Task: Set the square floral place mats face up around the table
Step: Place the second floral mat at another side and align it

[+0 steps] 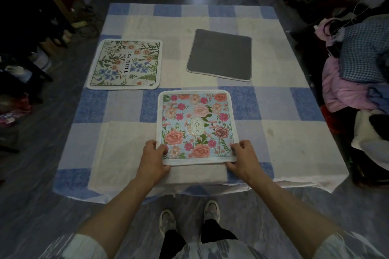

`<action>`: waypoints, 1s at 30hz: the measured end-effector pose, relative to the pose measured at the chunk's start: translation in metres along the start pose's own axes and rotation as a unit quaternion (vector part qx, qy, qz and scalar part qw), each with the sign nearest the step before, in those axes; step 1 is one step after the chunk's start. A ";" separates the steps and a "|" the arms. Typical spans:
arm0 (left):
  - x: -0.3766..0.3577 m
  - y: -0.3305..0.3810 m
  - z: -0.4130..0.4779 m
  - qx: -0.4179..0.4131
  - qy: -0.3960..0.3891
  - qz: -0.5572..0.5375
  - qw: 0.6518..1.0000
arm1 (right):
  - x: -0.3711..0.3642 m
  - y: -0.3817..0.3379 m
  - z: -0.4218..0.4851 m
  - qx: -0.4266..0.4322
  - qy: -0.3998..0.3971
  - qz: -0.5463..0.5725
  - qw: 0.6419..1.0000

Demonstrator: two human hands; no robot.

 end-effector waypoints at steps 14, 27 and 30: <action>0.014 0.009 -0.024 -0.102 0.027 0.055 0.993 | 0.010 -0.012 -0.016 0.052 0.062 -0.026 0.996; 0.002 0.000 -0.048 -0.122 0.008 0.091 0.988 | 0.004 -0.010 -0.051 0.042 0.060 -0.029 0.997; 0.004 -0.003 -0.044 -0.097 0.008 0.107 0.989 | 0.006 -0.002 -0.049 0.044 0.026 -0.048 0.998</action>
Point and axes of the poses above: each hand's wrist, its own z-axis towards the middle knuckle, its own x-axis out of the back of the hand, y = z × x, the point moved 4 cm from there along z, towards the middle knuckle, and after that the axes turned 1 degree about -x, right-handed, at the moved point
